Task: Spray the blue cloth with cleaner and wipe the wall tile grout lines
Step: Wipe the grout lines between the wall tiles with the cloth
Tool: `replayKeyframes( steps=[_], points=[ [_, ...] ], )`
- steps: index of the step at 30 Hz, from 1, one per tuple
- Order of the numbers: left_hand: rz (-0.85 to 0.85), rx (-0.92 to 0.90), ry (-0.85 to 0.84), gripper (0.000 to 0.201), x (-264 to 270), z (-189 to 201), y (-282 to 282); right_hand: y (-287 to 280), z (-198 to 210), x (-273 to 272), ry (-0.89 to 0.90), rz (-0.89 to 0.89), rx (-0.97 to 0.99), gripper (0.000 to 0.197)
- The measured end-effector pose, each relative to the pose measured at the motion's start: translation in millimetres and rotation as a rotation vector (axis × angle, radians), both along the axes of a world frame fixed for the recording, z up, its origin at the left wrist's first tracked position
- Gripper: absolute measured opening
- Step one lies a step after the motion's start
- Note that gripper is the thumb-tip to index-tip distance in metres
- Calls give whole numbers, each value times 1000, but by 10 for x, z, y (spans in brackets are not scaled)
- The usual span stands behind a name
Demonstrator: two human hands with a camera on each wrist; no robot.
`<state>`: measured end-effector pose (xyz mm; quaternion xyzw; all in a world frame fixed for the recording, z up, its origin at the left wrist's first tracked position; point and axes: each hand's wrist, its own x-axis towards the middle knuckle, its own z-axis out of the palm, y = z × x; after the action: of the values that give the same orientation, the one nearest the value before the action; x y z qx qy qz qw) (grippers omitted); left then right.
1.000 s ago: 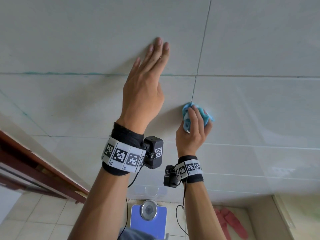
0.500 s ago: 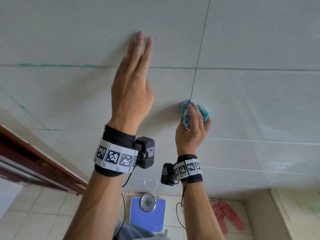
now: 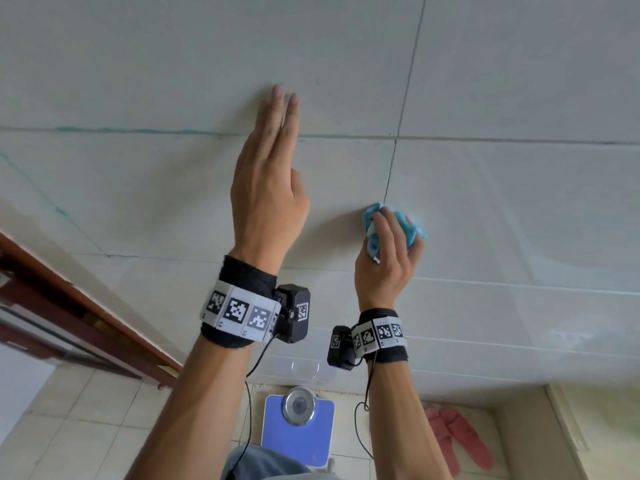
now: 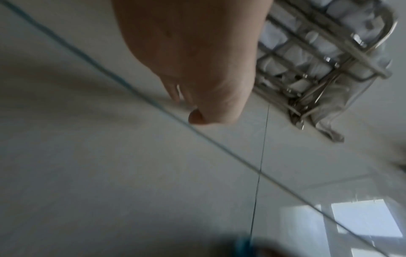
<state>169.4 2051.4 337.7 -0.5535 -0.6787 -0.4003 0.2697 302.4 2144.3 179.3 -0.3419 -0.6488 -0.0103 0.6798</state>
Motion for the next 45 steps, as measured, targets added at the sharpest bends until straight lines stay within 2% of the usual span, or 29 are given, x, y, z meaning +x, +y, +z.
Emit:
replayKeyframes(
  steps=[3, 6, 10, 12, 14, 17, 21, 23, 26, 29, 31, 37, 42, 45],
  points=[
    [85, 132, -110, 73, 85, -340, -14, 69, 424, 56, 116, -7, 62, 24],
    [194, 146, -260, 77, 64, -724, -29, 127, 810, 88, 245, -17, 78, 22],
    [203, 27, -728, 126, -16, -996, 22, 150, 760, 11, 271, -32, -49, 24],
    [182, 8, -826, 137, -37, -1014, 81, 82, 583, -59, 184, -34, -52, 23],
    [186, 18, -841, 141, -48, -995, 150, 16, 482, -101, 110, -22, -48, 22],
    [190, 44, -872, 146, -32, -975, 225, -1, 683, -54, 116, 15, -40, 22],
    [193, 59, -892, 146, -32, -986, 257, 126, 1187, 86, 309, -10, 0, 23],
    [204, 61, -894, 146, -42, -998, 260, 208, 1251, 71, 373, -35, -48, 24],
    [227, 49, -897, 147, -61, -1004, 256, 142, 1094, -75, 255, -58, -53, 25],
    [234, 37, -890, 148, -79, -989, 266, 39, 1005, -105, 106, 43, -76, 25],
    [236, 25, -883, 147, -82, -984, 267, 37, 1087, 12, 31, 97, -88, 29],
    [251, 10, -864, 146, -77, -974, 255, 122, 1321, 146, 142, 59, -54, 26],
    [259, -7, -861, 147, -73, -940, 240, 72, 1091, 52, 48, 87, -109, 28],
    [258, -14, -850, 147, -78, -934, 235, 95, 1138, 184, -13, 129, -116, 30]
  ],
)
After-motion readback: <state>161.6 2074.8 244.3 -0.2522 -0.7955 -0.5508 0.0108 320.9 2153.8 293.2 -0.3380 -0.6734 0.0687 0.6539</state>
